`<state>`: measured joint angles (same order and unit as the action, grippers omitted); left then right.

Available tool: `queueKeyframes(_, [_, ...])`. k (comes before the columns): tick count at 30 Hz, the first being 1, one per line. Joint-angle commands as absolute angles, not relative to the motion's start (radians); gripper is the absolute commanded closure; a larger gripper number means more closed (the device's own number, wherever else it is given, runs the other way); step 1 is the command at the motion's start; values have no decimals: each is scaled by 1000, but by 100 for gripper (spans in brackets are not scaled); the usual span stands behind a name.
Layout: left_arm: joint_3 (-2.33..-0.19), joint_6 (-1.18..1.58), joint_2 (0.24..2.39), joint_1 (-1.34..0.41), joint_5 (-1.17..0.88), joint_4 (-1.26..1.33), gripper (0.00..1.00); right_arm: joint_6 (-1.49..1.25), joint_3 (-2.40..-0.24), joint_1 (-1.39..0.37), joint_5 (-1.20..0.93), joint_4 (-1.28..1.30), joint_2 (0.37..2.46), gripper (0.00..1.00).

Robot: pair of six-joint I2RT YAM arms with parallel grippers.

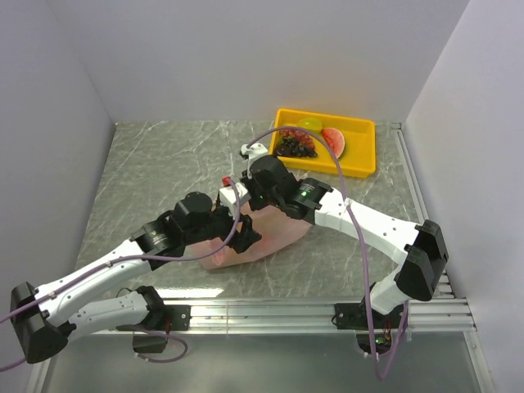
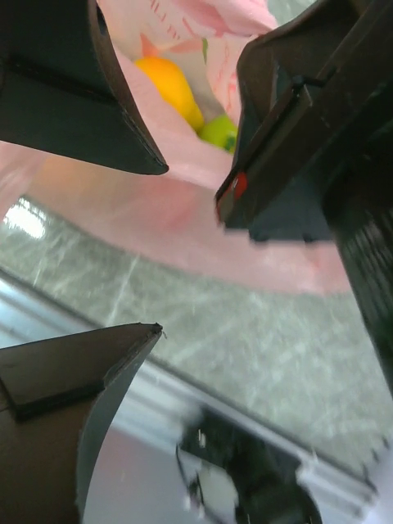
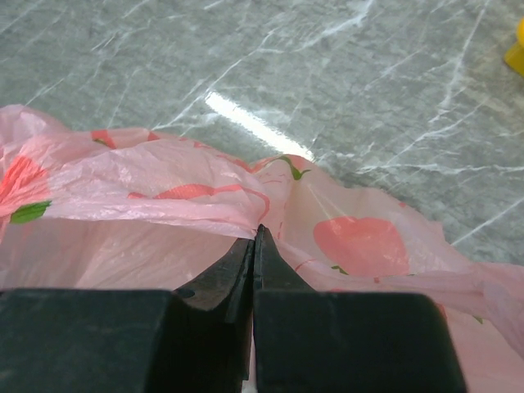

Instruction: Untie the knot of the plastic bag and take out the fruit

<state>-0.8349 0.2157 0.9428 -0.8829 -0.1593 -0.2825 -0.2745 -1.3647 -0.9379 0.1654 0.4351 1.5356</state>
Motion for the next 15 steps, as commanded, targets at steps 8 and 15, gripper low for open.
queueKeyframes(8, [-759,94,989,-923,99,-90,22,-298,-1353,-933,84,396,1511,100])
queueKeyframes(15, [-770,45,945,-985,175,-130,20,-298,-1341,-927,60,388,1494,100])
